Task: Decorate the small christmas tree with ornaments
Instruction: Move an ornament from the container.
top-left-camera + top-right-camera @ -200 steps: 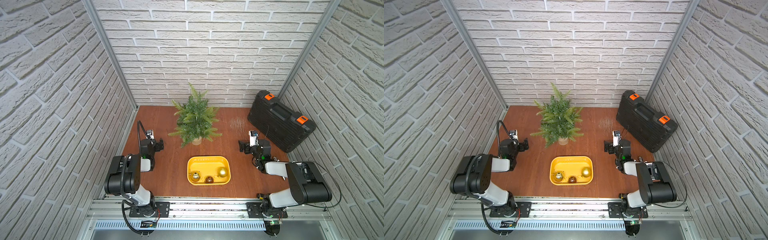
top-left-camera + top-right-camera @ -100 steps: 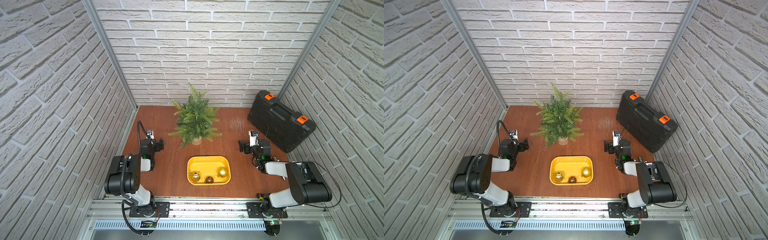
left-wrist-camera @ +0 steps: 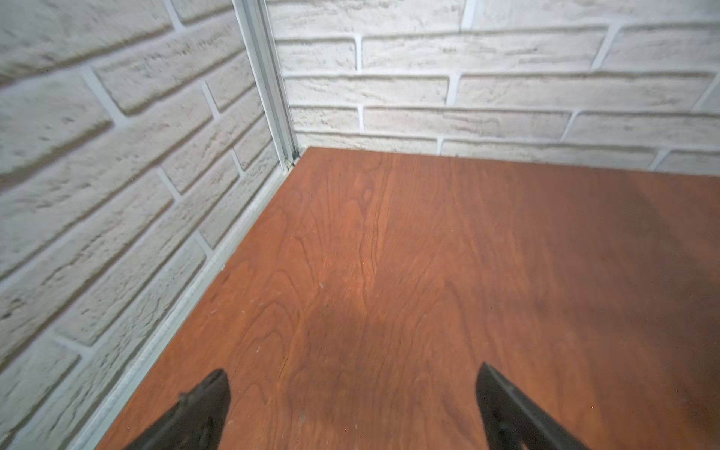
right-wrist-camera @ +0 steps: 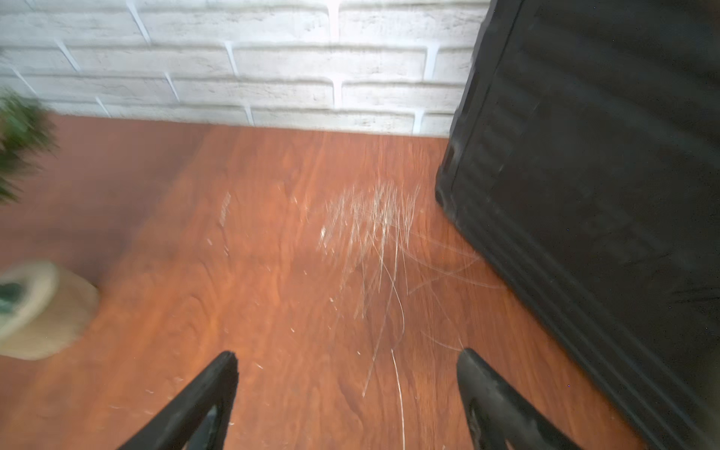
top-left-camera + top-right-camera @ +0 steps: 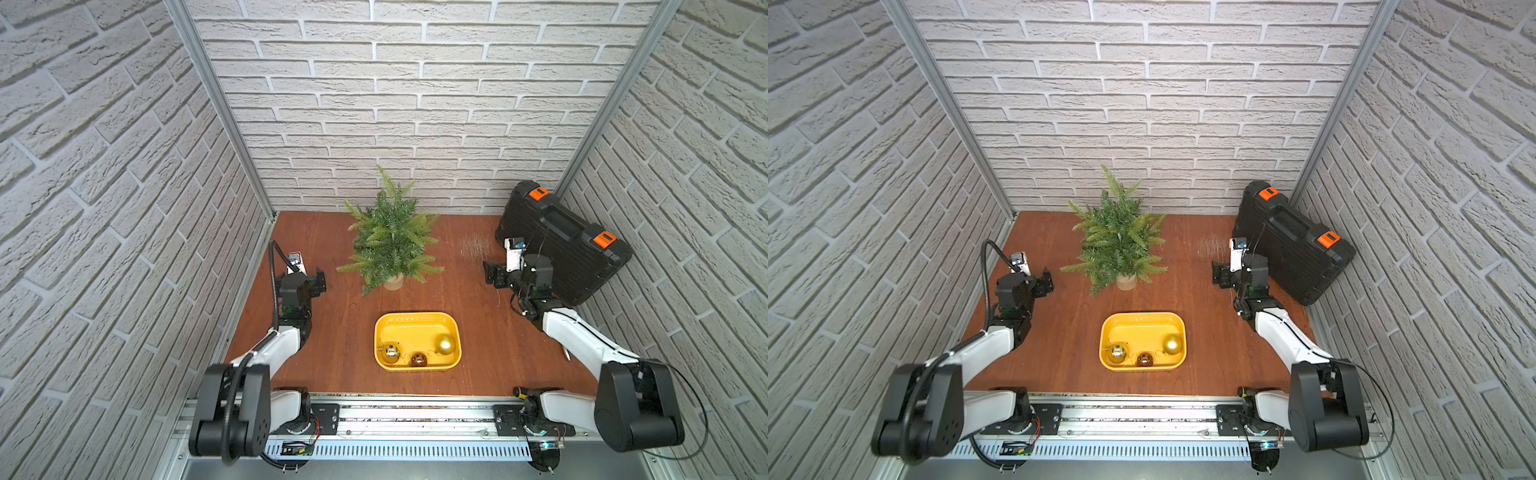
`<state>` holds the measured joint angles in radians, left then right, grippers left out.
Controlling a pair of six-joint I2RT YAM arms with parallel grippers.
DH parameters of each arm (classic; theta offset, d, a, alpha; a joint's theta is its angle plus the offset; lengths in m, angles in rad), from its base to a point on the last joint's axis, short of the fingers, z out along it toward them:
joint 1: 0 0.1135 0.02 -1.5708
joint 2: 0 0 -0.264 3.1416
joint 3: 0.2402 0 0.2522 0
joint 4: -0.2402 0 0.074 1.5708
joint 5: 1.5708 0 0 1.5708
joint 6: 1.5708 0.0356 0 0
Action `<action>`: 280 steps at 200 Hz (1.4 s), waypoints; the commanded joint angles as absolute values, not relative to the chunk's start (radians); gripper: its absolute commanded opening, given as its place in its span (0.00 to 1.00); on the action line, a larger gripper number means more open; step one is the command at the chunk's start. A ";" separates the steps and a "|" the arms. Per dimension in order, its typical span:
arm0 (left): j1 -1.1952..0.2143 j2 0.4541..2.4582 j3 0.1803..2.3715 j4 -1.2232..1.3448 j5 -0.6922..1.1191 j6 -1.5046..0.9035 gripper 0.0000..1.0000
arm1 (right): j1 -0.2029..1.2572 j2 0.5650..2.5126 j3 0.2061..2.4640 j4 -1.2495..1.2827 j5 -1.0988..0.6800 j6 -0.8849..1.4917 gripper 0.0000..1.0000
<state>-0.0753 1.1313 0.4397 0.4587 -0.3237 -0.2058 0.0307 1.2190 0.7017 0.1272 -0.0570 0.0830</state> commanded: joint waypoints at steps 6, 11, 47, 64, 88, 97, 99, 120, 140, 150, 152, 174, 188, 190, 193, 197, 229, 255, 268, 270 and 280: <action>-0.126 0.956 0.502 0.053 -0.443 -0.400 0.98 | 0.073 1.148 0.786 -0.306 -0.070 0.214 0.83; -0.130 0.928 0.526 -0.022 -0.437 -0.442 0.98 | 0.084 1.133 0.797 -0.354 -0.075 0.231 0.82; -0.135 0.810 0.677 -0.418 -0.252 -0.564 0.98 | 0.215 1.053 0.850 -0.636 -0.075 0.349 0.72; -0.135 0.802 0.745 -0.538 -0.196 -0.534 0.98 | 0.301 1.022 0.858 -0.737 -0.052 0.385 0.68; -0.135 0.833 0.849 -0.679 -0.134 -0.460 0.98 | 0.408 0.983 0.878 -0.878 -0.022 0.446 0.66; -0.135 0.848 0.877 -0.710 -0.118 -0.426 0.98 | 0.452 0.972 0.888 -0.929 -0.005 0.465 0.66; -0.135 0.851 0.882 -0.713 -0.115 -0.418 0.98 | 0.460 0.970 0.890 -0.938 -0.004 0.466 0.66; -0.135 0.869 0.884 -0.714 -0.121 -0.340 0.98 | 0.568 0.966 0.915 -1.013 0.026 0.527 0.66; -0.135 0.887 0.884 -0.707 -0.141 -0.330 0.98 | 0.687 1.015 0.948 -1.047 0.070 0.593 0.65; -0.135 0.891 0.877 -0.693 -0.121 -0.332 0.98 | 0.749 1.060 0.968 -1.053 0.091 0.605 0.64; -0.134 0.891 0.874 -0.687 -0.119 -0.333 0.98 | 0.760 1.068 0.973 -1.054 0.097 0.606 0.64; -0.127 0.894 0.862 -0.670 -0.095 -0.347 0.98 | 0.838 1.187 1.027 -1.061 0.145 0.625 0.64; -0.121 0.895 0.864 -0.668 -0.098 -0.342 0.98 | 0.872 1.248 1.049 -1.024 0.140 0.639 0.64; -0.120 0.894 0.865 -0.669 -0.097 -0.342 0.98 | 0.875 1.255 1.051 -1.017 0.138 0.643 0.64; -0.118 0.893 0.865 -0.667 -0.097 -0.343 0.98 | 0.880 1.266 1.053 -1.006 0.135 0.645 0.64; -0.116 0.891 0.864 -0.667 -0.095 -0.344 0.98 | 0.885 1.281 1.055 -0.990 0.129 0.650 0.64; -0.107 0.879 0.857 -0.655 -0.083 -0.347 0.98 | 0.912 1.405 1.062 -0.921 0.100 0.702 0.64; -0.095 0.880 0.856 -0.651 -0.068 -0.348 0.98 | 0.922 1.464 1.041 -0.889 0.089 0.752 0.64; -0.091 0.882 0.855 -0.649 -0.059 -0.348 0.98 | 0.922 1.492 1.031 -0.886 0.086 0.770 0.65; -0.090 0.882 0.855 -0.648 -0.058 -0.349 0.98 | 0.922 1.495 1.029 -0.885 0.086 0.772 0.65; -0.085 0.882 0.855 -0.646 -0.053 -0.348 0.98 | 0.922 1.515 1.018 -0.873 0.086 0.774 0.66</action>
<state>-0.0994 0.8921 0.8700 -0.6739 -0.0795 -0.3592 0.9146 1.4876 1.0405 -0.9066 0.0860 0.7223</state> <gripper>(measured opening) 0.982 0.650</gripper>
